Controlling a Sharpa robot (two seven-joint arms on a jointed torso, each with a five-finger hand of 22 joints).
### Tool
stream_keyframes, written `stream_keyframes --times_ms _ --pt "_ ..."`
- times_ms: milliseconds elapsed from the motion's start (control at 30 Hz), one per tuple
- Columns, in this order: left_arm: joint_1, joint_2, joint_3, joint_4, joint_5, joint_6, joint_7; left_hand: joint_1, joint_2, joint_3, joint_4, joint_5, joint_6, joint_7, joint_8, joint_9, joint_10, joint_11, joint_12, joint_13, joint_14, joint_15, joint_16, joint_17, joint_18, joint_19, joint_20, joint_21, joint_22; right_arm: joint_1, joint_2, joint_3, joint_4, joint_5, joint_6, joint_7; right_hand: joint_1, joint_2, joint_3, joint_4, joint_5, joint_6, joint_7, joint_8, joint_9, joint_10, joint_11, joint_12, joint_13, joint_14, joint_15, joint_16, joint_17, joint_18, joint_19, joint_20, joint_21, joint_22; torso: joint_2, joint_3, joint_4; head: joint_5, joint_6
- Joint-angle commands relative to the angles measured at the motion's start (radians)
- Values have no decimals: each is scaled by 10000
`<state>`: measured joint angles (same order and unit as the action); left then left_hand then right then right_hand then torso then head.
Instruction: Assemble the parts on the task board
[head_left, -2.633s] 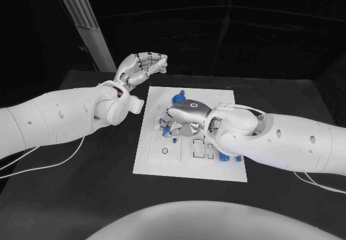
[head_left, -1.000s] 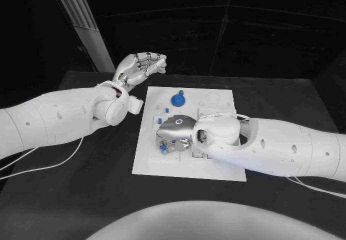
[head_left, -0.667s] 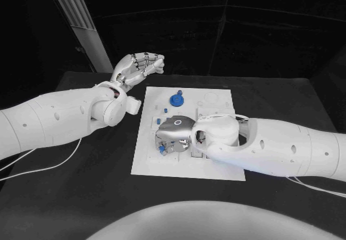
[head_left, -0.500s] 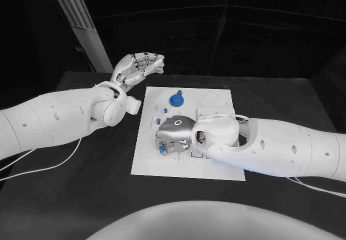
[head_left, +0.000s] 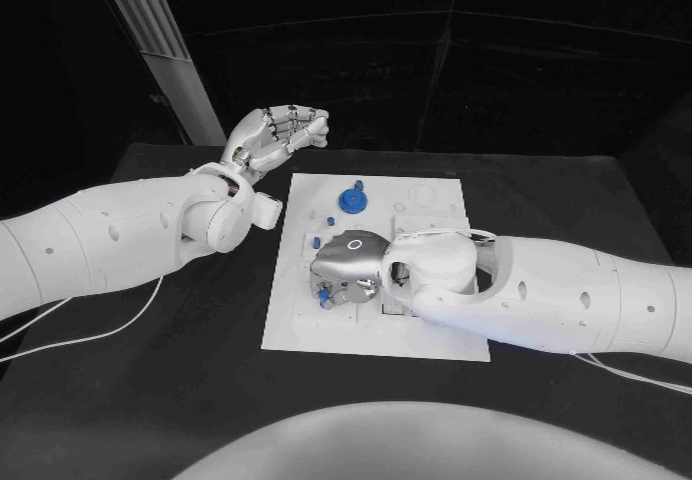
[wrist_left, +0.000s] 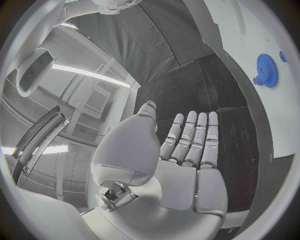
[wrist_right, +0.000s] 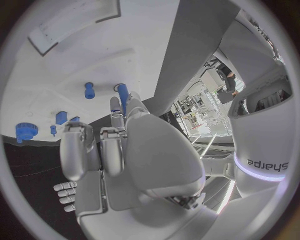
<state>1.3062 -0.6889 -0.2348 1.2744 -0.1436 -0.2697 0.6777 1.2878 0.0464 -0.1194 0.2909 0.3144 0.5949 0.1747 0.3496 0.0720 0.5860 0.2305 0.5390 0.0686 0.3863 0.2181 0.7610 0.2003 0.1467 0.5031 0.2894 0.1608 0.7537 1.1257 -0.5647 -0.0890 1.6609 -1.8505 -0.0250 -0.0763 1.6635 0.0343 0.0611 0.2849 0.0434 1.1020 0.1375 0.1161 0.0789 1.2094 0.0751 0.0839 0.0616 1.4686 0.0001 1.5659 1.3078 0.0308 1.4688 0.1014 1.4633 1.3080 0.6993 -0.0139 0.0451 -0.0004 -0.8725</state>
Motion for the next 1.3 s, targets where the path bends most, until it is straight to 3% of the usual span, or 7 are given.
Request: stream_keyframes --times_ms 33,533,700,767,1067,1200,1300 --pt "14 14 6 2 25 108 1497 0 126 -62 10 34 -69 936 52 -10 -85 -2 69 -10 -97 -3 24 -13 -165 65 -7 -68 -10 -20 16 -24 -67 -284 -30 -117 106 17 53 12 33 42 9 58 7 -33 55 -45 -12 1022 64 49 2630 -3 480 63 -72 1961 2 -3 1 23 -1" --pt "14 15 6 5 25 109 1490 0 126 -62 10 34 -69 936 52 -10 -85 -2 69 -10 -97 -3 24 -13 -165 65 -7 -68 -10 -20 73 -24 -124 -323 280 -180 64 -75 -1 20 30 -21 39 -3 -15 -100 91 -132 -16 1022 91 49 2630 1 471 84 -88 1953 6 -2 -1 16 -1" --pt "14 16 6 1 25 107 1489 0 126 -62 10 34 -69 936 52 -10 -85 -2 69 -10 -97 -3 24 -13 -165 65 -7 -68 -10 -20 76 -24 -125 -324 198 -229 -726 -593 -555 64 21 -980 499 -525 -172 -1027 478 -255 -22 945 396 -53 2290 41 355 263 -324 1820 3 -3 -1 14 -1" --pt "14 16 6 1 25 107 1490 0 126 -62 10 34 -69 936 52 -10 -85 -2 69 -10 -97 -3 24 -13 -165 65 -7 -68 -10 -20 66 -24 -119 -324 80 -237 -1107 -728 -778 42 43 -1411 637 -518 -165 -1502 621 -212 -3 905 530 -103 2128 64 286 365 -461 1743 7 -2 -2 13 -1" --pt "14 23 6 0 25 120 1492 0 126 -62 10 34 -69 936 52 -10 -85 -2 69 -10 -97 -3 24 -13 -165 65 -7 -68 -10 -22 -111 -25 -51 18 -1684 -101 -2522 -1763 -868 112 40 -2369 907 -505 -122 -2437 866 -89 60 783 749 -243 1670 136 162 635 -693 1608 9 4 -14 18 -1" --pt "13 17 6 7 25 130 1497 17 145 -79 9 50 -87 939 77 -12 -106 1 93 -12 -110 0 49 -47 -168 61 -7 -76 -20 -24 -318 -25 64 745 -3035 182 -2693 -1769 -682 102 41 -2313 892 -454 -95 -2411 853 28 87 766 743 -266 1583 142 179 679 -665 1620 -3 8 -13 35 -1" --pt "10 7 6 0 25 132 1496 17 145 -79 9 50 -87 939 77 -12 -106 1 93 -12 -110 0 49 -47 -168 61 -7 -76 -20 -21 -656 -21 301 1789 -4028 453 -2652 -1481 -441 68 37 -2167 842 -379 -63 -2317 810 159 112 781 711 -253 1619 136 216 690 -599 1654 -12 4 -3 32 -1"
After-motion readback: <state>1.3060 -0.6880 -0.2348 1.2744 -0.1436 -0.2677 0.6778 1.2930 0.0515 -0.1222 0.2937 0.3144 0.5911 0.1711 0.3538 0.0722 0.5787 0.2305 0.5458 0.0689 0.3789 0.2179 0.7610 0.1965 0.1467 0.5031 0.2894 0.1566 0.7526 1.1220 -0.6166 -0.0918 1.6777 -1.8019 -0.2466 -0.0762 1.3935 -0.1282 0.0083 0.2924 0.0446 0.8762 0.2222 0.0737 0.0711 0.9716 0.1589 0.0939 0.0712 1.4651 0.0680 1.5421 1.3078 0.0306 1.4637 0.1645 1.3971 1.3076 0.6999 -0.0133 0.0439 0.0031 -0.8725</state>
